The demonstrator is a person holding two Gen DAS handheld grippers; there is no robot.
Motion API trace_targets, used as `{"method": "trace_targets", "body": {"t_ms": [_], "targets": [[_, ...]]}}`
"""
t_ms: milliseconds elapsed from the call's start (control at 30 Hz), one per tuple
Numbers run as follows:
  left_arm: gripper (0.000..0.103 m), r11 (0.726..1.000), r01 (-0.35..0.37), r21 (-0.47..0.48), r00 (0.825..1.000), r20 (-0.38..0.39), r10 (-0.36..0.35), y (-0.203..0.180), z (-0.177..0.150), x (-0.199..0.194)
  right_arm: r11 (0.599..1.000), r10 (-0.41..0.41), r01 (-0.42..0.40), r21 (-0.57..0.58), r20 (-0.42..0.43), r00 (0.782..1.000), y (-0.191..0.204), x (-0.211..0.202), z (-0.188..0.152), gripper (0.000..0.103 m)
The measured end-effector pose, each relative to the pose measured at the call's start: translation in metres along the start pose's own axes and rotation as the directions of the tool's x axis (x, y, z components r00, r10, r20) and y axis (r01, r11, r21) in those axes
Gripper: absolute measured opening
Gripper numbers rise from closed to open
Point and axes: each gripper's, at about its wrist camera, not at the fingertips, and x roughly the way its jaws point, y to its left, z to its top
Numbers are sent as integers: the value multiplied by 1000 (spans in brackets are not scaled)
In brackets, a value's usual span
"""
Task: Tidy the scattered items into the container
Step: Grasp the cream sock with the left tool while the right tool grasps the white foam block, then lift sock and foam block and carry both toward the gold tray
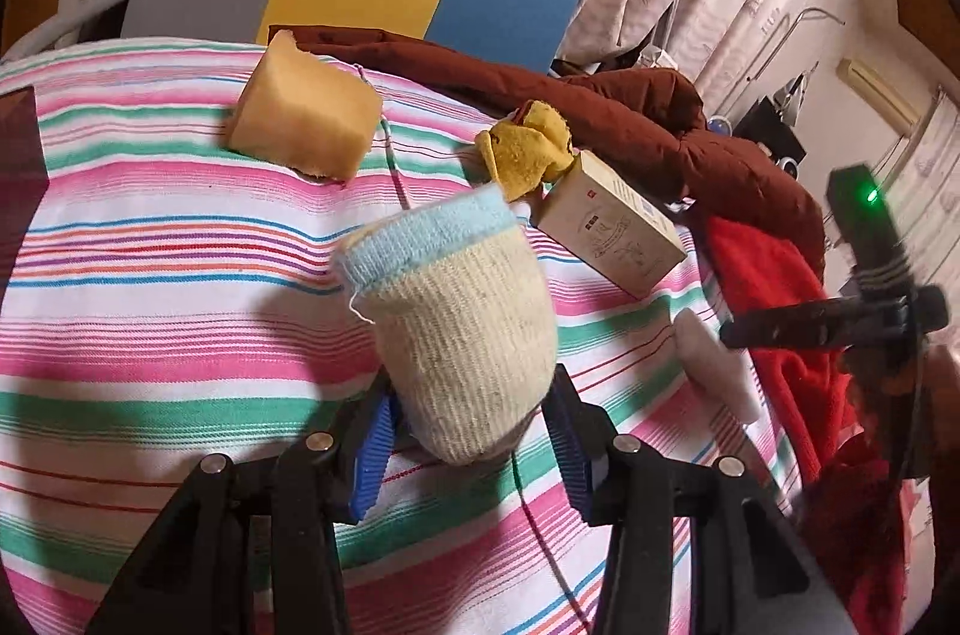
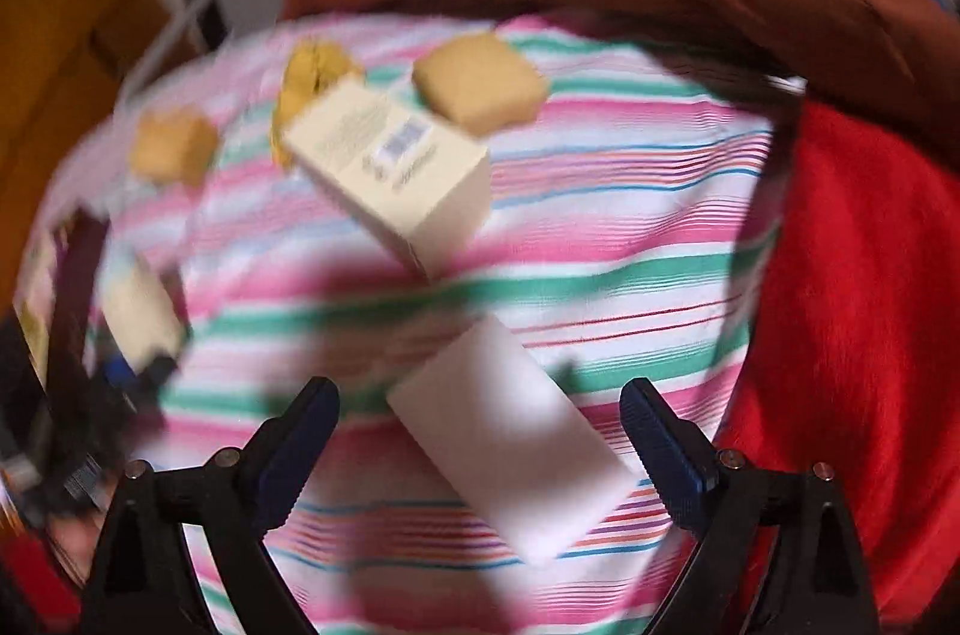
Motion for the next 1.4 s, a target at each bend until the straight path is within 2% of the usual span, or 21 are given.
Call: {"method": "trace_targets", "body": {"t_ms": [200,267,300,333,400,500,633,733,900,1067,1167,1400], "targets": [[47,1000,-4,8,1000,4,4,-1,-1,2,994,-40,29,-102,-116,992,-1,26,-14,95],[47,1000,-4,10,1000,4,4,-1,-1,2,994,-51,37,-105,-138,989,0,34,-20,86],[47,1000,-4,10,1000,5,4,-1,-1,2,995,-47,35,-97,-125,991,-1,32,-20,85],[47,1000,-6,11,1000,5,6,-2,-1,2,996,-42,32,-86,-115,992,-1,29,-20,75],[47,1000,-9,13,1000,5,9,-2,-1,2,996,-62,55,-68,-106,992,0,25,-20,74],[47,1000,-9,15,1000,7,9,-1,-1,1,989,-122,118,-86,-47,991,19,14,-24,73],[47,999,-20,27,1000,8,20,-2,-2,0,992,-111,114,-46,71,991,46,-6,-28,73],[47,1000,-23,19,1000,9,22,0,-5,-4,987,-143,153,-44,181,973,78,-21,-29,73],[47,999,-31,-16,1000,2,31,9,-9,-13,984,-134,164,-69,317,939,122,-36,-22,73],[47,999,-31,-31,1000,-1,30,15,-15,-22,987,-109,144,-64,380,919,149,-30,-26,73],[47,999,-51,4,999,-7,51,11,-19,-28,986,-104,146,-75,407,908,158,-32,-28,73],[47,999,-18,-38,1000,0,18,14,-30,-57,990,-66,111,-85,414,908,168,-38,-32,73]]}}
